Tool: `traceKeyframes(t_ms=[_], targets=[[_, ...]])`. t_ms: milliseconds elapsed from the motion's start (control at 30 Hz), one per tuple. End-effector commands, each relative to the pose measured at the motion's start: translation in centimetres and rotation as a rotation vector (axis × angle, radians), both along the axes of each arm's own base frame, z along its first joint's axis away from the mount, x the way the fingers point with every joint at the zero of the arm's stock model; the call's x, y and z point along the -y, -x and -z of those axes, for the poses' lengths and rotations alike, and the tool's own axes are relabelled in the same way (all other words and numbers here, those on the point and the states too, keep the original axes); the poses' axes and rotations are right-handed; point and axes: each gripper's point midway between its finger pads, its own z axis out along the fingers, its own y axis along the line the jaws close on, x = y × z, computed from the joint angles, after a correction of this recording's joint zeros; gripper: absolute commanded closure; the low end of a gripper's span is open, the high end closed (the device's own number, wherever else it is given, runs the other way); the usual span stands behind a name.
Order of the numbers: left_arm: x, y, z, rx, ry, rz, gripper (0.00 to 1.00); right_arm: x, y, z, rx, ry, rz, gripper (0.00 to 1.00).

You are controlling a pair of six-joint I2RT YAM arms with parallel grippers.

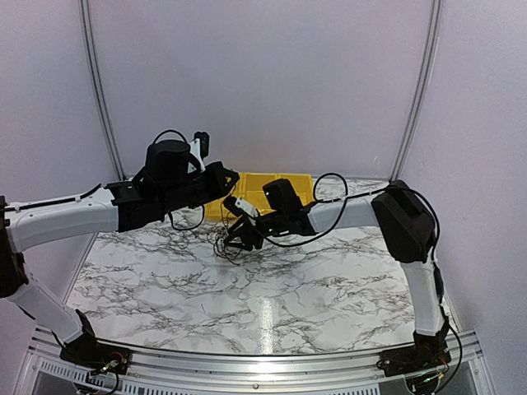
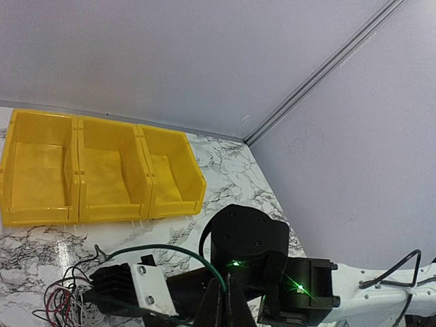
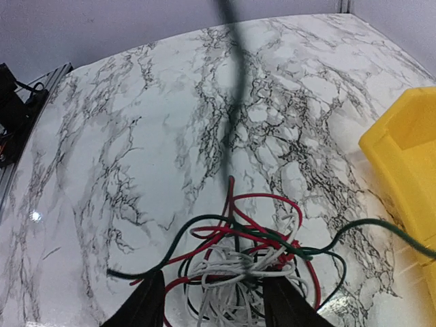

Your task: Untangle the cables

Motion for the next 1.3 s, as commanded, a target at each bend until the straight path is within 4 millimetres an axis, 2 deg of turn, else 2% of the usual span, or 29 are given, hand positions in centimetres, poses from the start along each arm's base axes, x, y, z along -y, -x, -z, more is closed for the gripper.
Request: traceKeyframes(t_ms=[0, 133, 233, 367, 600, 700, 767, 867, 1000, 1100, 1200, 1267], targets=[[-0.3, 0.4, -3.5, 0.058, 0.072, -0.006, 1.0, -0.5, -3.2, 2.8, -0.04, 0.058, 0.196, 0.57], [-1.0, 0.8, -6.4, 0.1, 0.105, -0.014, 1.0, -0.3, -3.7, 5.4, -0.096, 0.097, 0.243, 0.75], [-1.5, 1.3, -8.1, 0.12, 0.134, -0.012, 1.0, -0.1, -3.9, 6.5, -0.111, 0.119, 0.264, 0.8], [-2.3, 2.1, -12.0, 0.18, 0.167, -0.004, 1.0, 0.5, -4.1, 7.4, -0.108, 0.154, 0.293, 0.82], [-4.6, 4.8, -21.8, 0.373, 0.206, 0.016, 1.0, 1.9, -3.5, 7.2, -0.117, 0.18, 0.303, 0.82], [-5.8, 5.4, -24.0, 0.426, 0.207, -0.005, 1.0, 3.3, -2.9, 6.7, -0.113, 0.193, 0.292, 0.82], [-6.3, 5.4, -24.0, 0.434, 0.191, -0.024, 1.0, 4.6, -2.1, 6.0, -0.091, 0.208, 0.277, 0.82], [-6.0, 5.0, -22.3, 0.413, 0.16, -0.025, 1.0, 6.9, 0.1, 5.2, -0.066, 0.268, 0.228, 0.81], [-4.8, 4.6, -19.3, 0.386, 0.116, 0.009, 1.0, 9.5, 3.1, 0.8, -0.039, 0.232, 0.123, 0.75], [-3.7, 4.3, -16.6, 0.365, 0.082, 0.046, 1.0, 11.2, 5.4, -2.7, -0.014, 0.192, 0.048, 0.64], [-2.4, 4.3, -13.7, 0.341, 0.049, 0.096, 1.0, 12.6, 6.6, -5.7, 0.021, 0.167, -0.003, 0.54], [-1.7, 4.2, -11.6, 0.321, 0.024, 0.124, 1.0, 13.3, 6.3, -7.1, 0.026, 0.161, 0.008, 0.52]])
